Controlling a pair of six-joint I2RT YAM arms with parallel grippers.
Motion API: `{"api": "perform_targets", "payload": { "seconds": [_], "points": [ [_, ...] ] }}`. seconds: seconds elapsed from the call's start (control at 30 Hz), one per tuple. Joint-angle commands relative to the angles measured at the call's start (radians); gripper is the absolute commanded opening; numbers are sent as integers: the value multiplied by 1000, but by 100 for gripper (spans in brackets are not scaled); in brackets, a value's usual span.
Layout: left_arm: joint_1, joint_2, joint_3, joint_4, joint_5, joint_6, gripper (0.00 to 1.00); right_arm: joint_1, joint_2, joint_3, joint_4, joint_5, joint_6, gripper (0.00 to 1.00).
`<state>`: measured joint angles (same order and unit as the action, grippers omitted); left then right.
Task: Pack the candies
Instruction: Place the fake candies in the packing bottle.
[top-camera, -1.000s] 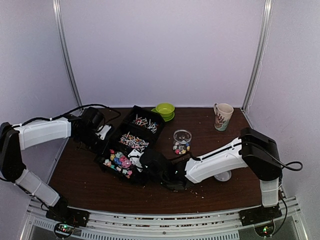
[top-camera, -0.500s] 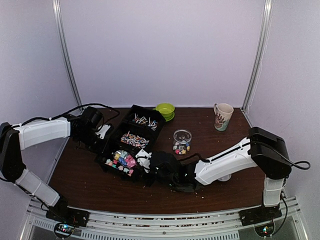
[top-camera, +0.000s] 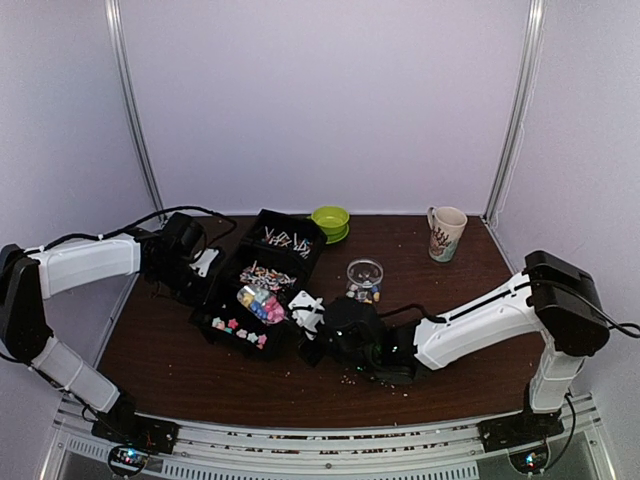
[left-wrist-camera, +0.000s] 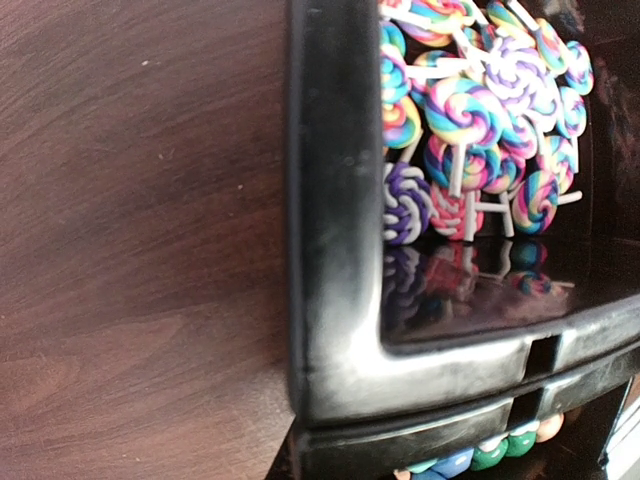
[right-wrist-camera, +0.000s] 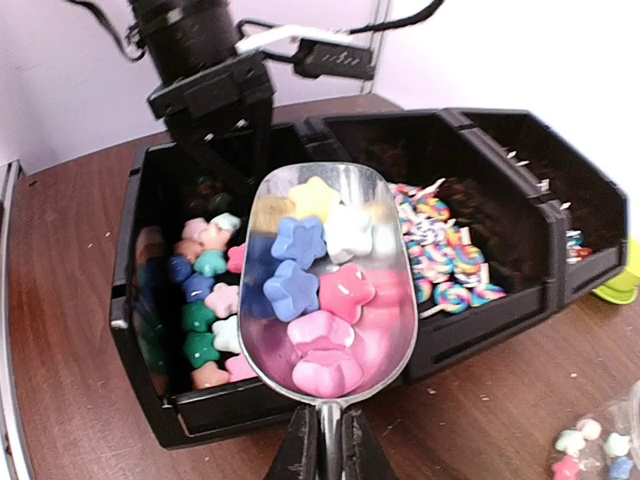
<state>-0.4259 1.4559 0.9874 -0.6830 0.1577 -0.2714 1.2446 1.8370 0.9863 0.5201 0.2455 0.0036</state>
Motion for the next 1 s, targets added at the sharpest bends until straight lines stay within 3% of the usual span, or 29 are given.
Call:
{"api": "perform_targets", "payload": {
  "seconds": [0.0,0.17,0.5,0.73,0.97],
  "points": [
    [4,-25,44,137,54,9,0,-16,-73,-42,97,120,-25,0],
    [5,-25,44,135,58,9,0,-16,-133,-91,166,178,-57,0],
    [5,-32,48,135,75,11,0,-30,-279,-179,145,304,-140,0],
    [5,-43,46,135,77,11,0,-67,-383,-214,21,300,-107,0],
    [4,-48,47,134,80,12,0,-156,-498,-226,-206,262,-33,0]
  ]
}}
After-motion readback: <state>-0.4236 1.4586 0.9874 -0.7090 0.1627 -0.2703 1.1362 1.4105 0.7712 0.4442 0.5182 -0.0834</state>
